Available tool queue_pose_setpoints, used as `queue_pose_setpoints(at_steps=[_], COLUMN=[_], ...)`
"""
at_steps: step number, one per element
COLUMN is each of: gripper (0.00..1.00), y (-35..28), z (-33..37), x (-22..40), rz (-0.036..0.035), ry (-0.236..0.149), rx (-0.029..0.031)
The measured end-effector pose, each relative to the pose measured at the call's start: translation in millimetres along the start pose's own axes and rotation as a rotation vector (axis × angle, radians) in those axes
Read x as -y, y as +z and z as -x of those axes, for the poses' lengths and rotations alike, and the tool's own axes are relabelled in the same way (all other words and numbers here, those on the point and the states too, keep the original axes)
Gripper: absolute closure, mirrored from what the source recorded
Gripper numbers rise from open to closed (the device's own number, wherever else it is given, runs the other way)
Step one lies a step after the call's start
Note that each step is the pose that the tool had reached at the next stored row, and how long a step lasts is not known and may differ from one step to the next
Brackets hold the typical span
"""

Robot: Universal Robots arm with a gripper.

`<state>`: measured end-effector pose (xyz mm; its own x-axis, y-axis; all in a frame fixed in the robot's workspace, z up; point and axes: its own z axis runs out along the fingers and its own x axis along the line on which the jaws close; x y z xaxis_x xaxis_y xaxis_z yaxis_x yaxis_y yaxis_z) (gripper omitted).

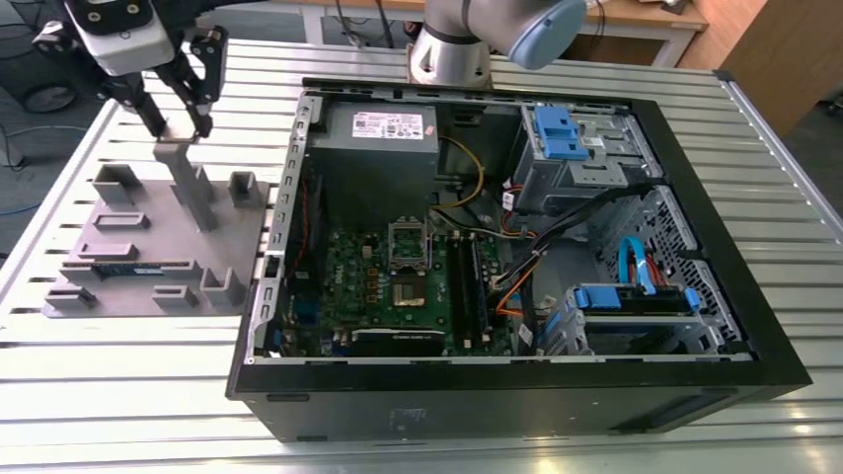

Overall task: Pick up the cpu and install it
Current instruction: 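Pick up the cpu and move it towards the insertion slot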

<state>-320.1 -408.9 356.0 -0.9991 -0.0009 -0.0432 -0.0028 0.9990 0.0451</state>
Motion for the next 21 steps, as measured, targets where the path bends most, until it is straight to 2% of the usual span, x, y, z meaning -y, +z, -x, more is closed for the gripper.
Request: queue_pose_setpoints(at_steps=[21], gripper=[0.53], y=[2.1], z=[43.3], x=[0.1], rz=[0.0000], ry=[0.000], rx=[0.0000])
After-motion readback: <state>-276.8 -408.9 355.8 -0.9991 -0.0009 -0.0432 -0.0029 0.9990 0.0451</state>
